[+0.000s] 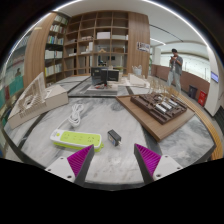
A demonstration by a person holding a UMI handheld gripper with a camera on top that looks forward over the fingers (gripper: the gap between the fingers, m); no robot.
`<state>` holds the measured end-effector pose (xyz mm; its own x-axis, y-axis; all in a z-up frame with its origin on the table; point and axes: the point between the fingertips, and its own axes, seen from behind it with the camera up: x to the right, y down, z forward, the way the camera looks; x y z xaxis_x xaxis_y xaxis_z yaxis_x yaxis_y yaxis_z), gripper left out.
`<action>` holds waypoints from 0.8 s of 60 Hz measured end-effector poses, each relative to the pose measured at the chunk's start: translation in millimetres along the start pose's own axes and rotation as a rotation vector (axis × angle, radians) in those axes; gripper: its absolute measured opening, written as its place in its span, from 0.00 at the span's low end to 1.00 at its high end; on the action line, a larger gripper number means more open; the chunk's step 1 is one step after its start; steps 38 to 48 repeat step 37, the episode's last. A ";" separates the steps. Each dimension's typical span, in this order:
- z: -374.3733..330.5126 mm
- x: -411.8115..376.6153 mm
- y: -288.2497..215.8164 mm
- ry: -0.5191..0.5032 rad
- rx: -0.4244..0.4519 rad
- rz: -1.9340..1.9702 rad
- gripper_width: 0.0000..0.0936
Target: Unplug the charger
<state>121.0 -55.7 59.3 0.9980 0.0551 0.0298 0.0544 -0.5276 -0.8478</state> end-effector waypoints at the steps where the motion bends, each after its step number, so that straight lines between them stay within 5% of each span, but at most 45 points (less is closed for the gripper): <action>1: -7.5 -2.8 -1.4 -0.005 0.006 0.000 0.89; 25: -172.4 -60.6 10.7 -0.121 0.085 -0.006 0.88; 48: -187.5 -67.4 28.6 -0.156 0.069 -0.047 0.88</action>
